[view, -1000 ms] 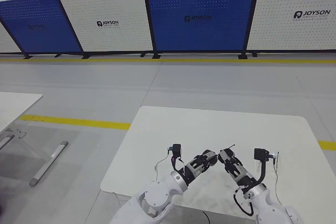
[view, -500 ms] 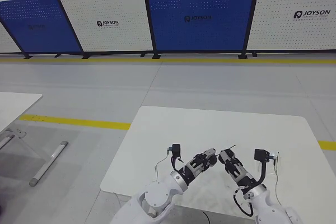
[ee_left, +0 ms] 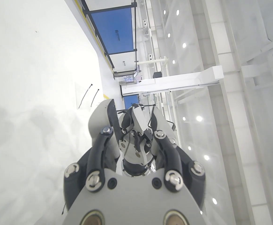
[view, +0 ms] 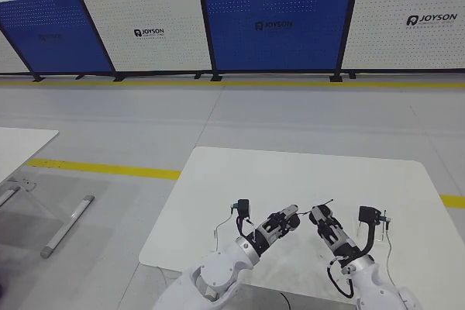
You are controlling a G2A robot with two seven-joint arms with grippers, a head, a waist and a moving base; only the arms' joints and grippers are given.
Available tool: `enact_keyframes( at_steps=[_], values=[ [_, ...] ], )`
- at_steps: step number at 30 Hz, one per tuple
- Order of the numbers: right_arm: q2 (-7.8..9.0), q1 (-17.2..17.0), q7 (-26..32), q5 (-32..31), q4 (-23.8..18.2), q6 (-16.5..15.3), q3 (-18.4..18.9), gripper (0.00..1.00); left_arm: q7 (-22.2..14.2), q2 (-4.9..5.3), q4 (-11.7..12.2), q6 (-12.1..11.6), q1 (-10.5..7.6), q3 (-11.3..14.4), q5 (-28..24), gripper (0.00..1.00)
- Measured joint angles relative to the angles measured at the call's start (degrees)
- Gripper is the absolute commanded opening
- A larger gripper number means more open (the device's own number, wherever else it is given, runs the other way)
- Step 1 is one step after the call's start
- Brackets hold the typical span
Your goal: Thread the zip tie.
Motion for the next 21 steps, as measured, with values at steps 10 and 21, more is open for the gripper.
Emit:
enact_keyframes(
  at_steps=[10,21],
  values=[
    [-0.03,0.19,-0.43,0.20,0.08,0.11,0.16,0.00,-0.37,0.04,0.18,0.66,-0.11,0.13,0.27,0.25],
    [-0.08,0.41,-0.46,0.06,-0.02,0.33,0.01,0.00,-0.24,0.04,0.19,1.20,-0.36,0.18,0.55,0.00]
  ],
)
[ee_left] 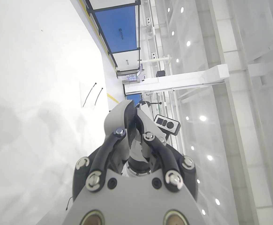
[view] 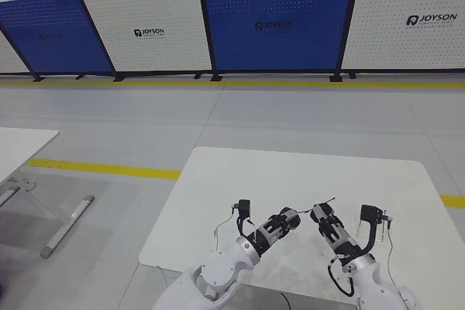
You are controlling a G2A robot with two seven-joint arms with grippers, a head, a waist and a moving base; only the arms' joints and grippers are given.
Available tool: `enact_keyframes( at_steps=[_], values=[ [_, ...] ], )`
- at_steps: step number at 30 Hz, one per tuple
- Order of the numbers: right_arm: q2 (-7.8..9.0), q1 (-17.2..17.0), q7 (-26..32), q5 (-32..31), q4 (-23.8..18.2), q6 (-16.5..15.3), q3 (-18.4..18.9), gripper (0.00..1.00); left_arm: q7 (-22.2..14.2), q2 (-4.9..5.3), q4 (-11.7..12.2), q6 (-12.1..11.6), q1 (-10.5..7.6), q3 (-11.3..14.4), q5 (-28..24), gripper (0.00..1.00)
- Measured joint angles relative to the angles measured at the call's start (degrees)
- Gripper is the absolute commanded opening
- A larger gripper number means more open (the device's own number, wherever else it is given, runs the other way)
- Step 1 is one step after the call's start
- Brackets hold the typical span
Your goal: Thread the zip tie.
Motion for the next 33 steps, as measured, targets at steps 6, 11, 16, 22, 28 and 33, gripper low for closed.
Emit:
enact_keyframes(
  at_steps=[6,11,16,22,28,33],
  values=[
    [0.01,-0.07,0.19,-0.24,-0.43,0.10,-0.05,0.00,-0.15,-0.01,-0.14,0.09,-0.15,0.02,-0.10,0.00],
    [0.03,-0.09,0.82,0.41,-0.49,0.11,0.06,0.40,-0.21,0.02,-0.20,0.12,-0.15,0.00,-0.01,0.00],
    [0.06,-0.16,1.01,0.90,-0.65,-0.33,0.32,0.80,0.66,-0.05,-0.19,0.08,-0.12,0.00,-0.34,0.00],
    [0.10,-0.69,-0.04,0.04,-1.17,-0.02,0.68,1.00,2.33,-0.24,-0.28,-0.52,-0.31,-0.29,-1.67,0.00],
    [0.09,-1.57,-1.07,1.25,-1.24,1.06,1.57,1.00,4.69,-0.49,-0.92,-2.41,-0.19,-0.90,-3.56,0.00],
    [0.05,-1.62,-0.71,2.34,-1.08,1.56,1.63,1.00,4.84,-0.55,-1.19,-3.01,-0.08,-1.02,-4.40,0.00]
  ],
)
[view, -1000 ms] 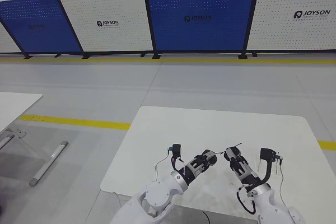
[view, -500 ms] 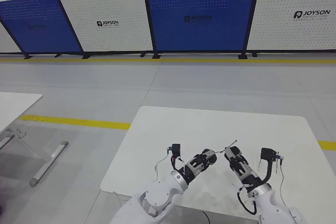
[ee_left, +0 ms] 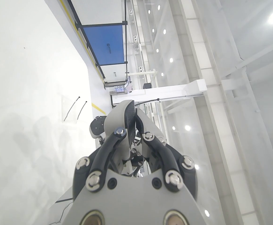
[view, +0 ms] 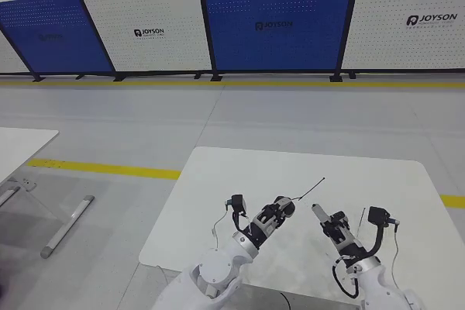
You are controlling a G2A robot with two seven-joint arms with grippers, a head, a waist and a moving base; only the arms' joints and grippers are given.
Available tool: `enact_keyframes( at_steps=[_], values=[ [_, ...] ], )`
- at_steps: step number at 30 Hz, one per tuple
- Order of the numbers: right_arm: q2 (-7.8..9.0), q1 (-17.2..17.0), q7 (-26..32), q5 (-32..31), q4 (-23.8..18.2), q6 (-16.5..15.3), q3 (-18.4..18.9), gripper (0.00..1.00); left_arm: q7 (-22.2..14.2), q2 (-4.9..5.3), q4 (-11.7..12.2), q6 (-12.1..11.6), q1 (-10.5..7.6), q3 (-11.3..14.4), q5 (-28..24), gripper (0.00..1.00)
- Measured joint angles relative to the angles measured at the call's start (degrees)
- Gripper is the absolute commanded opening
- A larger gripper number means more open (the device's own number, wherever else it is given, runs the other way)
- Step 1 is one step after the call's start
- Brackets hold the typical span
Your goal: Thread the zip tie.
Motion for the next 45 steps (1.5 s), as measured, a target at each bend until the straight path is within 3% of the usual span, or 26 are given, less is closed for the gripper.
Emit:
enact_keyframes(
  at_steps=[6,9,13,28,29,30,31,38,45],
  values=[
    [0.07,0.57,-0.82,-2.32,0.90,0.75,0.38,1.00,0.00,-0.02,0.04,0.10,-0.03,0.06,0.03,0.00],
    [0.32,1.52,-1.85,-9.56,2.17,1.53,0.51,1.00,-0.04,-0.06,-0.08,0.06,0.04,0.03,-0.30,0.00],
    [0.73,2.43,-1.29,-20.79,3.70,-0.45,-0.41,1.00,-1.27,0.01,-0.63,-0.02,0.56,-0.27,-1.28,0.00],
    [0.56,3.33,1.70,-18.31,4.63,-0.21,-1.32,1.00,-1.38,-0.07,-0.77,-0.13,0.52,0.48,0.41,0.00],
    [0.53,3.40,1.77,-18.18,4.57,-0.15,-1.45,0.93,-1.24,-0.08,-0.77,-0.15,0.50,0.57,0.71,0.00],
    [0.50,3.45,1.85,-18.06,4.51,-0.13,-1.58,0.68,-1.09,-0.10,-0.77,-0.17,0.50,0.66,0.97,0.00],
    [0.48,3.53,2.07,-18.00,4.41,-0.17,-1.78,0.53,-0.85,-0.13,-0.75,-0.17,0.50,0.77,1.31,0.00],
    [0.48,3.79,3.45,-18.92,3.70,-0.98,-2.68,0.44,0.33,-0.27,-0.58,-0.27,0.42,1.28,3.01,0.00],
    [0.50,3.92,3.78,-19.16,3.10,-1.29,-2.74,0.44,-0.11,-0.32,-0.38,0.15,0.27,1.48,3.32,0.00]
  ],
)
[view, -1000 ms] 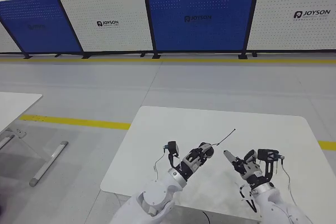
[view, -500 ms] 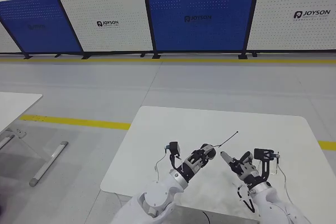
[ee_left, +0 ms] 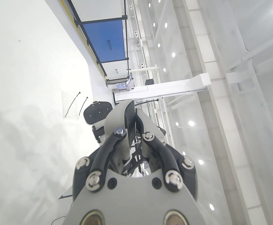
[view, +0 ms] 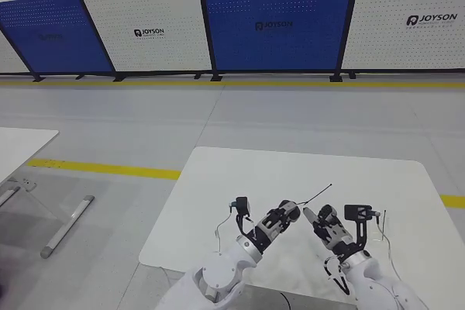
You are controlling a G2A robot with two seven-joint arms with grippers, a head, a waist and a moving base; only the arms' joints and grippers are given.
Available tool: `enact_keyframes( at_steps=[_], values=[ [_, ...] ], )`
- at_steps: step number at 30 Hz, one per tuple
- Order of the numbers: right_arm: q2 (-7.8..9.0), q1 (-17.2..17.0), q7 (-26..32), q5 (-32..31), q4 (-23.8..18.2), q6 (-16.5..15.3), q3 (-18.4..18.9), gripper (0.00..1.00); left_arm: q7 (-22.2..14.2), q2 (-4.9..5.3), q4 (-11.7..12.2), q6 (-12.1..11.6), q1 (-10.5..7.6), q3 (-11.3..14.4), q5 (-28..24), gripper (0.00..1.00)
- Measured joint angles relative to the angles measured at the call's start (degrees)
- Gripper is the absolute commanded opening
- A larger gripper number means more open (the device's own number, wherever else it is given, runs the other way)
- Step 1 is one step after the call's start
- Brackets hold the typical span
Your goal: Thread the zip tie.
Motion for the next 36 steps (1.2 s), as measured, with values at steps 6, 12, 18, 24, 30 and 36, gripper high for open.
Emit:
enact_keyframes(
  at_steps=[6,12,18,24,30,36],
  values=[
    [0.00,-0.02,0.18,-0.41,-0.66,-0.92,-0.51,0.45,-0.01,-0.07,0.37,0.65,-0.29,0.12,0.38,0.00],
    [-0.03,0.04,-0.48,-1.12,-0.73,-1.14,-0.91,0.42,-0.32,-0.09,0.76,1.21,-0.49,0.13,0.73,0.00],
    [-0.11,0.25,-0.98,-1.18,-0.81,-1.06,-1.24,0.38,-0.71,-0.09,0.92,1.32,-0.51,0.23,1.23,0.00],
    [-0.18,0.45,-1.09,-1.32,-0.60,-0.93,-1.59,0.31,-0.95,-0.08,0.99,1.19,-0.37,0.27,1.60,0.00],
    [-0.20,0.53,-1.50,-2.79,-0.58,-0.85,-2.08,0.27,-0.98,-0.07,1.10,1.13,-0.21,0.28,2.02,0.00],
    [-0.22,0.36,-1.50,-3.60,-0.73,-0.89,-2.49,0.28,-0.90,-0.09,1.12,0.89,-0.04,0.34,2.25,0.00]
  ],
)
